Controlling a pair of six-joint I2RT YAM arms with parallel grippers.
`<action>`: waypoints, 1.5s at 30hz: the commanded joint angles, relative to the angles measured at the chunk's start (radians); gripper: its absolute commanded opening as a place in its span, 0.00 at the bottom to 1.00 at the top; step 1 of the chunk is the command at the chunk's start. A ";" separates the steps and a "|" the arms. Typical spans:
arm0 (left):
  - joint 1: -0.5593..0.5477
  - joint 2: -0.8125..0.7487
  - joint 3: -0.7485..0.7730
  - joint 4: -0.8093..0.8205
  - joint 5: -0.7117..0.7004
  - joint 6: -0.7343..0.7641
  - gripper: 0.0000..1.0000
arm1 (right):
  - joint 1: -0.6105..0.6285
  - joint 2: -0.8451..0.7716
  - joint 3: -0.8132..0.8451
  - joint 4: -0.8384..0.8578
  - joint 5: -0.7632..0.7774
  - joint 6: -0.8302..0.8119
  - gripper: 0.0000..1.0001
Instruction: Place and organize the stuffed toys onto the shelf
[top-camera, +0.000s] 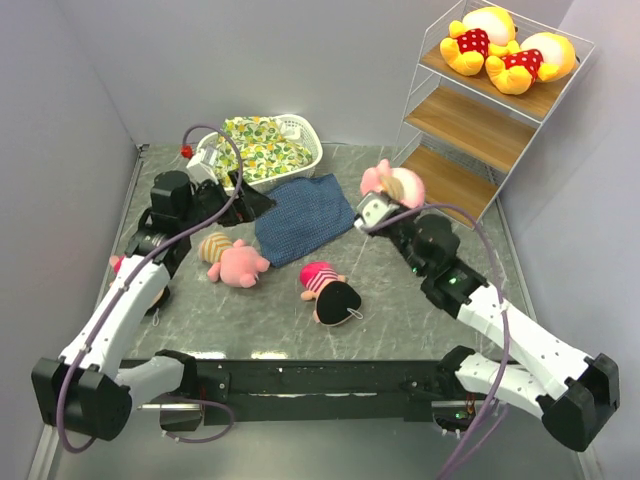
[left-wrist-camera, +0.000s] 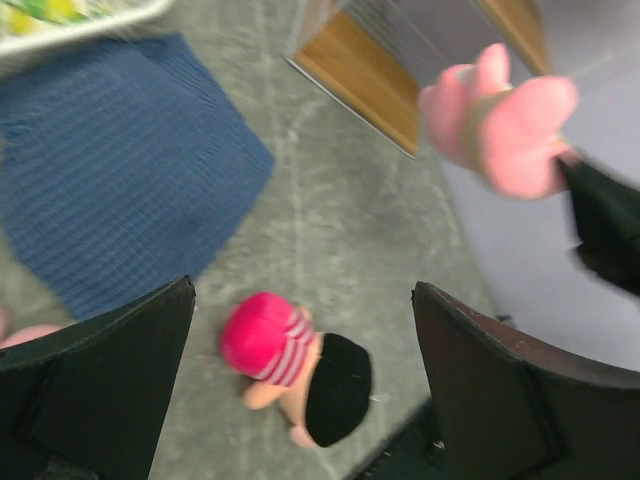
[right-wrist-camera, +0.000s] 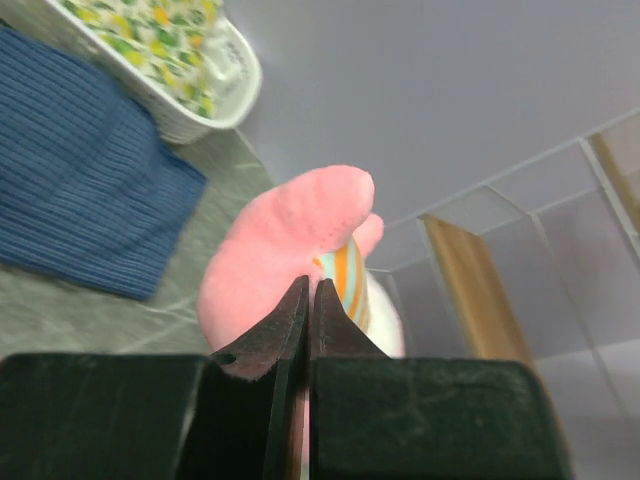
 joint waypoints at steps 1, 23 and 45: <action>0.001 -0.095 -0.042 -0.006 -0.201 0.153 0.96 | -0.123 -0.006 0.158 -0.082 -0.066 -0.085 0.00; -0.019 -0.265 -0.110 -0.001 -0.289 0.205 0.96 | -0.403 0.220 0.434 -0.119 -0.179 -0.379 0.00; -0.019 -0.330 -0.115 0.000 -0.283 0.218 0.96 | -0.452 0.442 0.674 -0.093 -0.222 -0.545 0.00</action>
